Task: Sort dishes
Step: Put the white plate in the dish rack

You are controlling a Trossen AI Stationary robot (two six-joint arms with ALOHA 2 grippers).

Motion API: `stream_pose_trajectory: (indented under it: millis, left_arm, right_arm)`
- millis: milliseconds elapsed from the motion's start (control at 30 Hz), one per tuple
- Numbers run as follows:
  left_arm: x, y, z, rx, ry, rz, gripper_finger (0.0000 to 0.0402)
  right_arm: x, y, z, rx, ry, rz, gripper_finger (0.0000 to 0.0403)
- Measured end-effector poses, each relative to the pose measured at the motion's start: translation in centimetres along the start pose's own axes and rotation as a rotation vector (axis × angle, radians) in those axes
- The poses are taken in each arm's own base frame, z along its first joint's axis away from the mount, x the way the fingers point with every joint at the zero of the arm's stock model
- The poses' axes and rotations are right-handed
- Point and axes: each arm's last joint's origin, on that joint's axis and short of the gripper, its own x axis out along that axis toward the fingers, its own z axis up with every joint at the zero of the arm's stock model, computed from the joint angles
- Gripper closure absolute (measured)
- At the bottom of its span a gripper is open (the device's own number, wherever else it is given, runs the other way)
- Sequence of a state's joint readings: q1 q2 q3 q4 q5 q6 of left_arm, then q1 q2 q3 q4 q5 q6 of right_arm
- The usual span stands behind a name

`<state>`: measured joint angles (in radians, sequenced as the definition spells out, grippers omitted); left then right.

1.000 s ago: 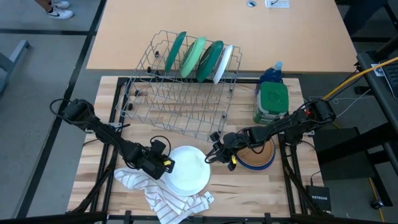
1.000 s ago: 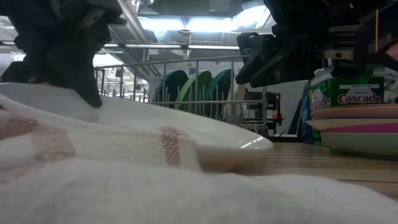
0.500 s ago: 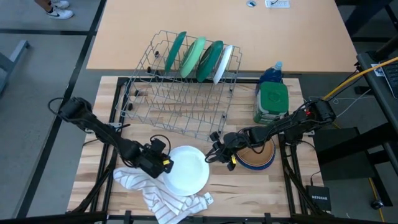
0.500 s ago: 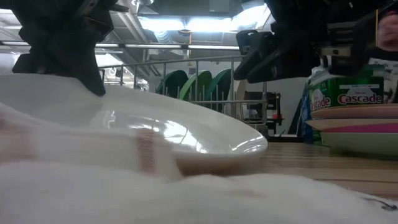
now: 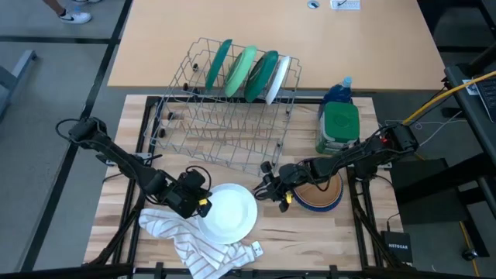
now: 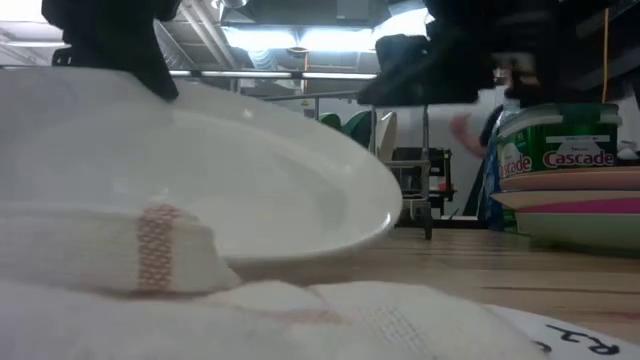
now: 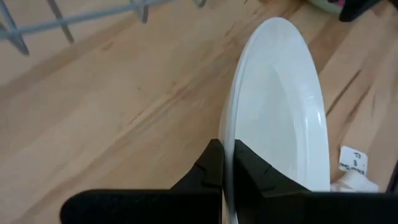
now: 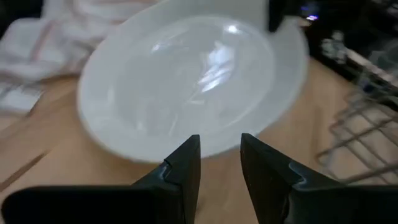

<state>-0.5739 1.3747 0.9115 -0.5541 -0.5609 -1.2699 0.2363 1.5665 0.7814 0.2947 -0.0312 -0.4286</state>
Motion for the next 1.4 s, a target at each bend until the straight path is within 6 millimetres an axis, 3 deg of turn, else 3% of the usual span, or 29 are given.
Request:
stream_pose_trajectory:
  millis: [200,533,900,1400]
  left_arm:
    - [-1.3,0.1,0.9,0.027,-0.038,-0.042,0.0401]
    - [-3.8,0.6,2.5,0.058,-0.098,-0.118,0.0401]
    - [-7.2,1.9,4.6,0.116,-0.247,-0.172,0.0401]
    - [-10.2,3.9,6.6,0.264,-0.525,-0.037,0.0401]
  right_arm:
    - [0.0,-1.4,2.5,0.051,-0.008,-0.105,0.0286]
    - [-1.0,-3.5,6.8,0.141,0.106,-0.099,0.0286]
    - [-4.4,-6.2,12.9,0.264,0.154,-0.095,0.0286]
    - [-9.1,-9.6,19.1,0.391,0.016,-0.393,0.0286]
